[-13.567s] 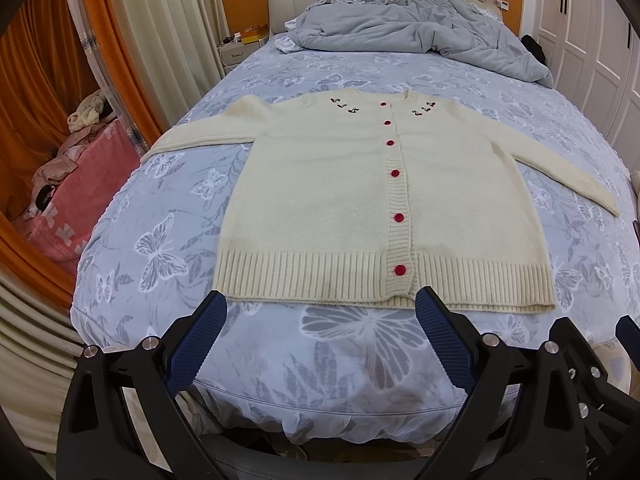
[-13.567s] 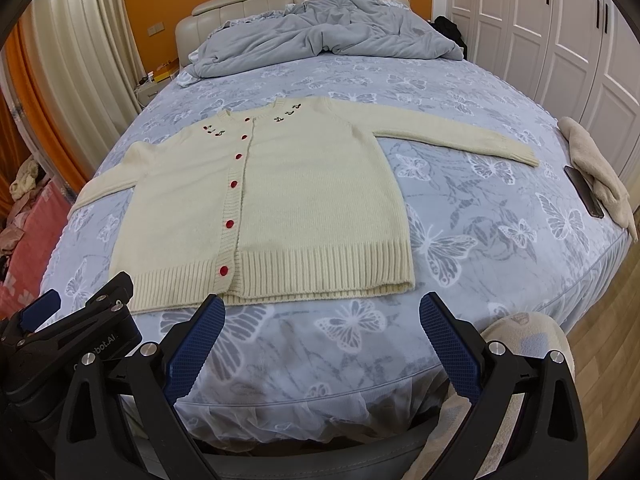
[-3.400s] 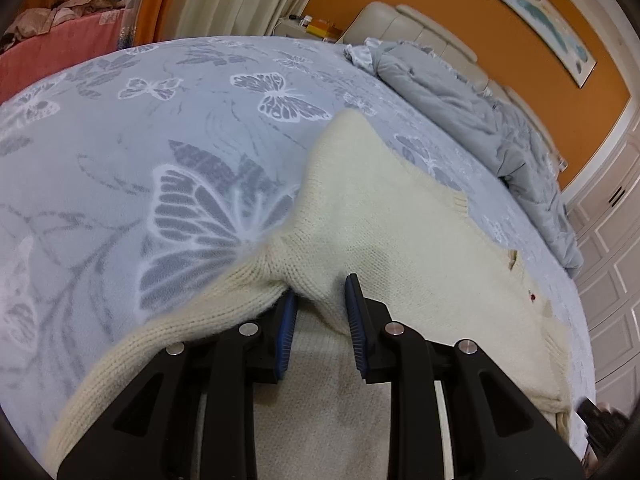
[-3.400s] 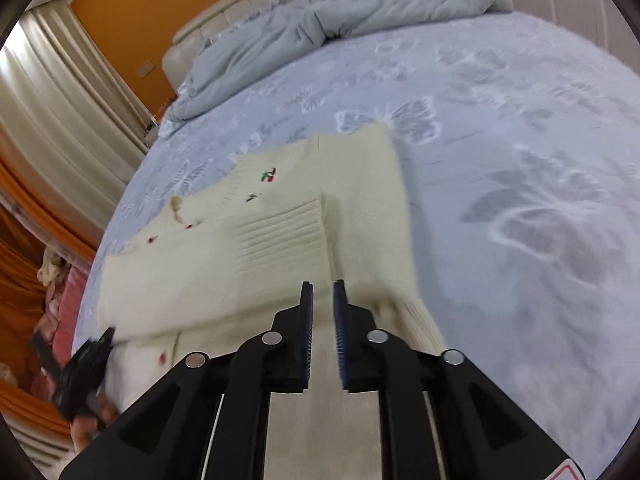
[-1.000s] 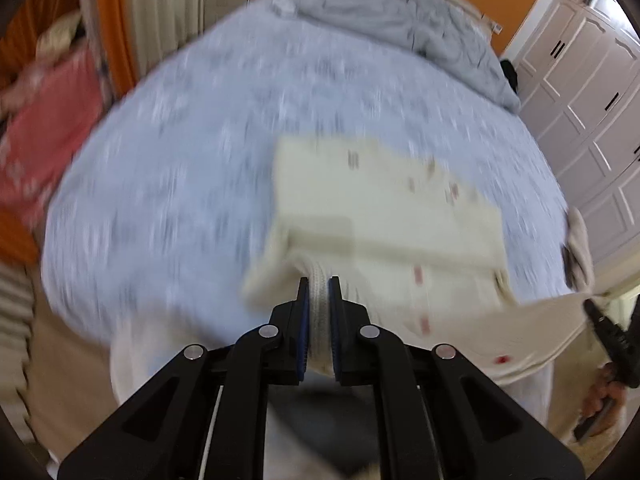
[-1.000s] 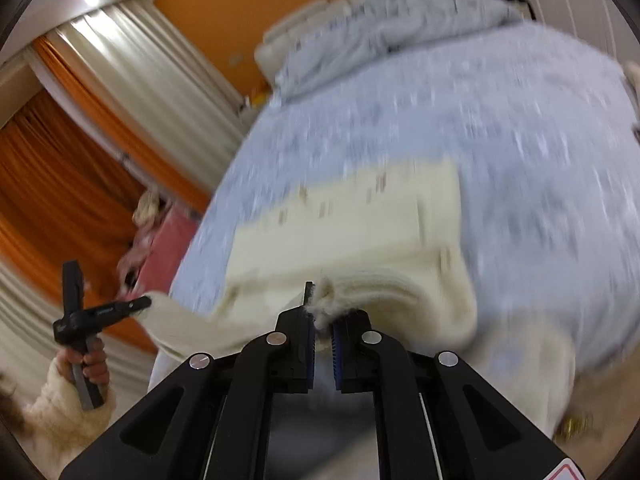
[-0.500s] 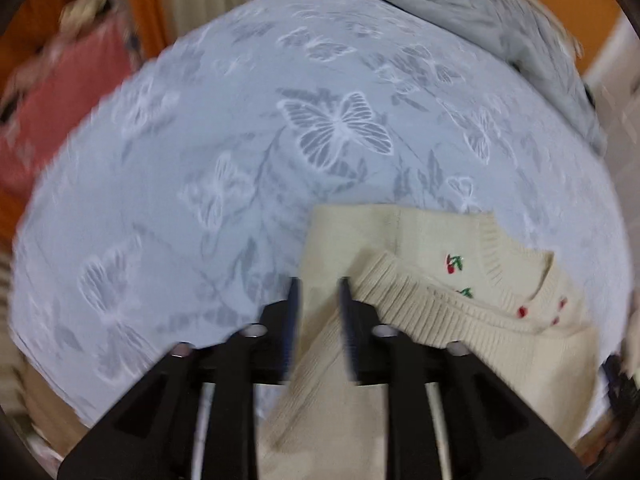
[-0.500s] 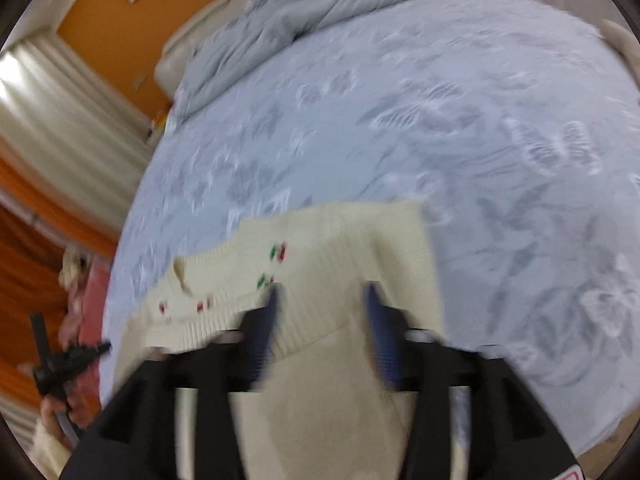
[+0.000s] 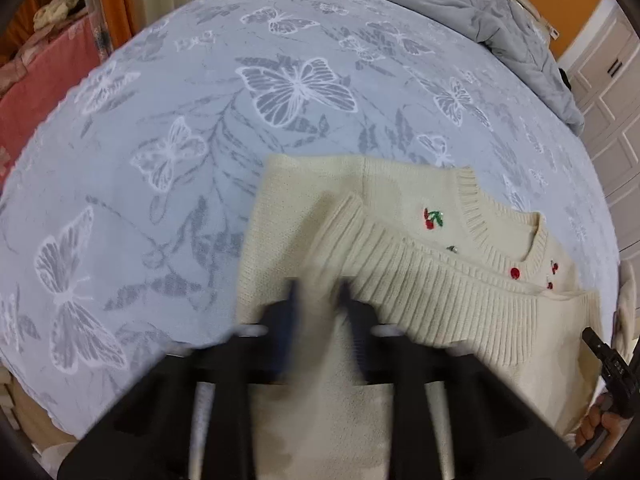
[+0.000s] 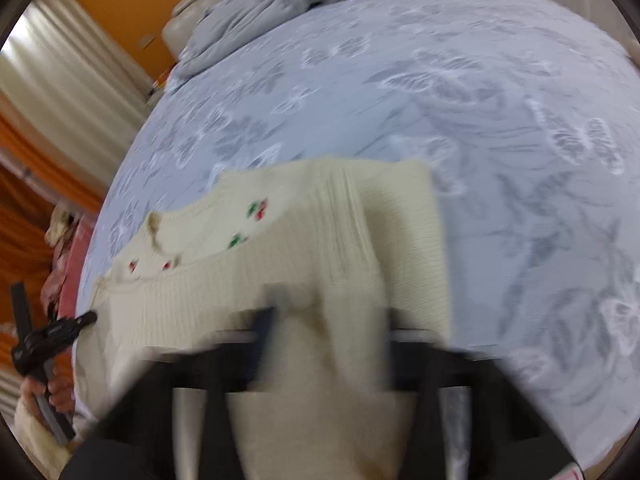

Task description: Fold small clothes

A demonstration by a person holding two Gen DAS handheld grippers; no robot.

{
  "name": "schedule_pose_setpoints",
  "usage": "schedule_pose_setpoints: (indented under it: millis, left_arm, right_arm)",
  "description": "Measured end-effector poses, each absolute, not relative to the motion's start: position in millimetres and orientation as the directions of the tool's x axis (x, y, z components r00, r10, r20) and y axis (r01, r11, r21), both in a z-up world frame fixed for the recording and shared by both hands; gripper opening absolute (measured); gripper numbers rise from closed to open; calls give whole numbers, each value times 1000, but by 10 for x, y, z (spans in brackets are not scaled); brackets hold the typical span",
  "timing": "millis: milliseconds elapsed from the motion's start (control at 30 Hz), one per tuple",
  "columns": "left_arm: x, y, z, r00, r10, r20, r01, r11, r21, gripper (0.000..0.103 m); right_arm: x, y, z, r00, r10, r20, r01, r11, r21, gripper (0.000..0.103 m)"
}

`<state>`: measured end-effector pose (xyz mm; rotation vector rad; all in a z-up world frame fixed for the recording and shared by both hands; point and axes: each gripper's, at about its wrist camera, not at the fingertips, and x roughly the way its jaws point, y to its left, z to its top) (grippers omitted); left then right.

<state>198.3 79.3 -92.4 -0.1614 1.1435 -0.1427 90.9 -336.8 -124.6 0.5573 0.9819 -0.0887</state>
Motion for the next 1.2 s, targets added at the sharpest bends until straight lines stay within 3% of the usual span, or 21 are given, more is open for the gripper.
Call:
schedule_pose_setpoints:
  millis: [233, 333, 433, 567, 633, 733, 800, 900, 1033, 1200]
  left_arm:
    - [2003, 894, -39, 551, -247, -797, 64, 965, -254, 8]
    - [2262, 887, 185, 588, -244, -771, 57, 964, -261, 8]
    - [2605, 771, 27, 557, -222, -800, 50, 971, -235, 8]
    - [2864, 587, -659, 453, -140, -880, 15, 989, -150, 9]
    - [2871, 546, -970, 425, -90, -901, 4, 995, -97, 9]
    - [2796, 607, -1226, 413, -77, -907, -2, 996, -85, 12]
    - [2751, 656, -1148, 420, -93, -903, -6, 994, -105, 13]
    - [2528, 734, -809, 481, -112, -869, -5, 991, -130, 15]
    - [1946, 808, -501, 497, -196, -845, 27, 977, -211, 16]
    - [1268, 501, -828, 369, -319, -873, 13, 941, -339, 16]
  right_arm:
    - [724, -3429, -220, 776, 166, -608, 184, 863, 470, 7]
    - [865, -3599, -10, 809, 154, -568, 188, 847, 498, 7]
    - [1152, -3757, -314, 770, 138, -623, 255, 828, 499, 7]
    - [1507, -3776, -1211, 603, 123, -788, 386, 819, 424, 7]
    - [1514, -3759, -1505, 550, 104, -828, 415, 826, 380, 5]
    - [1403, -3900, -1532, 595, 153, -789, 450, 750, 484, 9]
    - [1310, -3941, -1372, 604, 121, -788, 466, 749, 472, 21]
    - [986, -3801, -920, 687, 84, -722, 391, 795, 465, 21]
    - [614, -3202, -673, 701, 206, -683, 248, 827, 504, 21]
    - [621, -1999, -893, 594, 397, -700, 86, 833, 546, 21]
